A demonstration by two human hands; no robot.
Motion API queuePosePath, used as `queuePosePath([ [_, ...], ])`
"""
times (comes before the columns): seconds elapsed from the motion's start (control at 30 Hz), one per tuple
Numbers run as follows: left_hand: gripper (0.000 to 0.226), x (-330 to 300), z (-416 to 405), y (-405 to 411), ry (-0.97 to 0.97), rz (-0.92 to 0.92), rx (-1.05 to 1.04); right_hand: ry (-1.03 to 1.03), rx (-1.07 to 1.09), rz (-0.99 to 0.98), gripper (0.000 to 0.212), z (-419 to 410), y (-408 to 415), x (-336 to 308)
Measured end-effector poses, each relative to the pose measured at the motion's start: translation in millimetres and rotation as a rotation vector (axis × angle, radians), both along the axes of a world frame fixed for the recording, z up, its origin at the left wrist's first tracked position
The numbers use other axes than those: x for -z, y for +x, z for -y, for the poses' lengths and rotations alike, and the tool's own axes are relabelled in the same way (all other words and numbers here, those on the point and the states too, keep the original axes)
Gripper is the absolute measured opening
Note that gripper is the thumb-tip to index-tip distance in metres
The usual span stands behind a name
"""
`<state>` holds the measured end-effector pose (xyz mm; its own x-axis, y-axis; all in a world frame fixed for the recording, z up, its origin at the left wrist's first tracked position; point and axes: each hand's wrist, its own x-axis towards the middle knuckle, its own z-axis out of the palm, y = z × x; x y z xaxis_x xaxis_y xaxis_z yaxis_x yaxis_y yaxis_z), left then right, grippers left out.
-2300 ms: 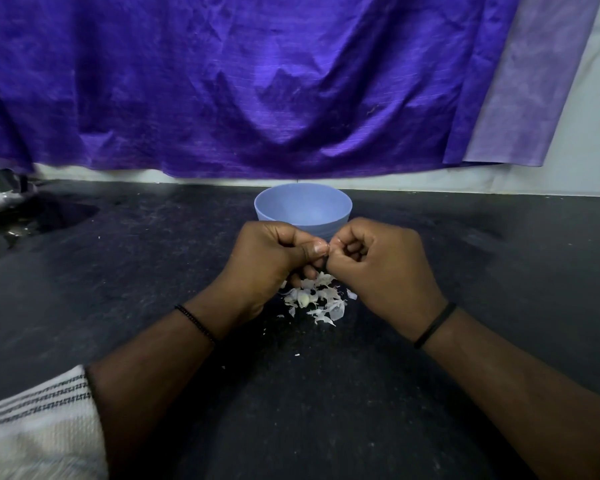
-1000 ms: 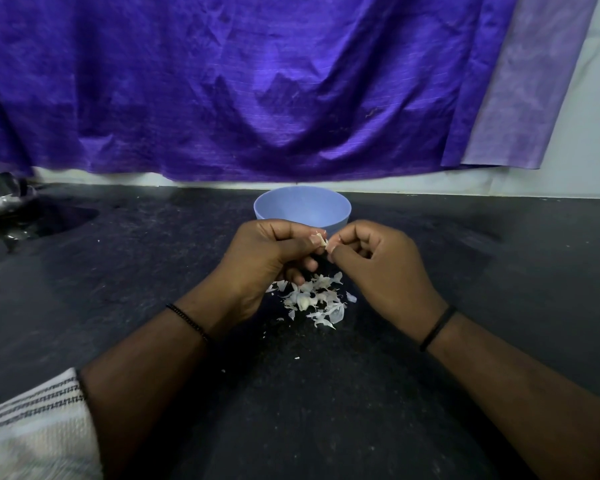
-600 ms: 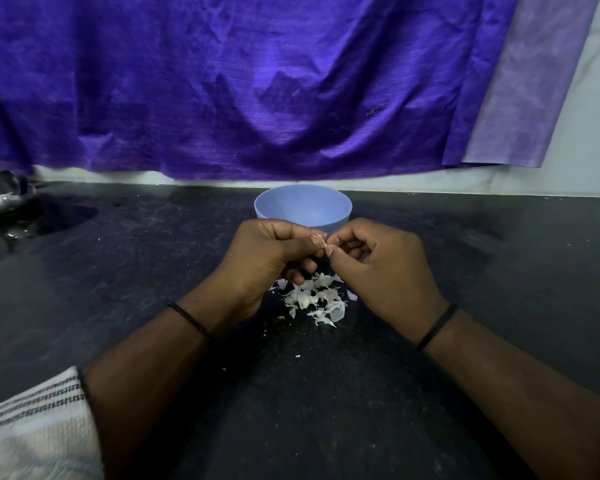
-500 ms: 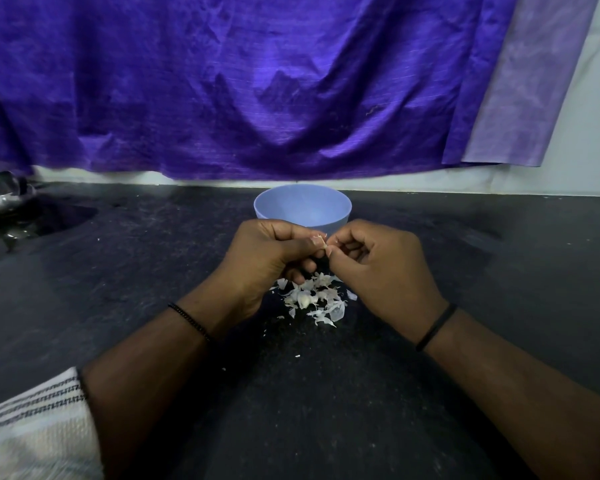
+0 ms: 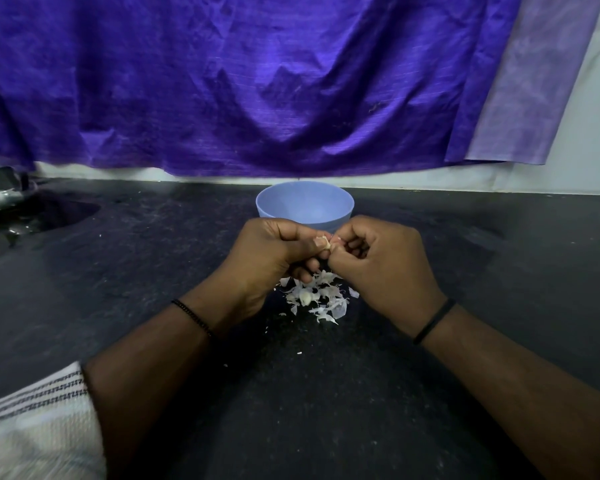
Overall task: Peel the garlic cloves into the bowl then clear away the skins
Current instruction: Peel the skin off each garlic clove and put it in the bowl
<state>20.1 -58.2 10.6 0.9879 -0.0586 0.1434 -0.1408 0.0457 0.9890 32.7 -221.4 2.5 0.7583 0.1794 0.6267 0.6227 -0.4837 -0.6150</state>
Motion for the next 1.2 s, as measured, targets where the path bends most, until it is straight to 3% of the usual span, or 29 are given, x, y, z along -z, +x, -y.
queuePosePath([
  [0.3,0.01,-4.7,-5.5,1.6,-0.047,-0.061,0.013,0.155,-0.121,-0.268,0.011,-3.0,2.8,0.0],
  [0.8,0.015,-6.2,-6.3,0.5,-0.049,-0.103,0.063,0.38,-0.256,-0.519,0.016,-2.5,-0.9,-0.9],
  [0.9,0.01,-5.9,-6.1,1.3,-0.038,-0.099,0.005,0.363,-0.238,-0.487,0.017,-1.5,1.1,0.4],
  [1.07,0.012,-5.9,-4.3,-0.4,0.011,-0.157,0.0,0.116,-0.088,-0.218,0.014,-0.3,1.3,3.6],
  [1.2,0.033,-7.1,-3.8,-2.1,0.011,-0.163,0.021,0.043,-0.037,-0.083,0.013,0.3,-0.7,1.4],
])
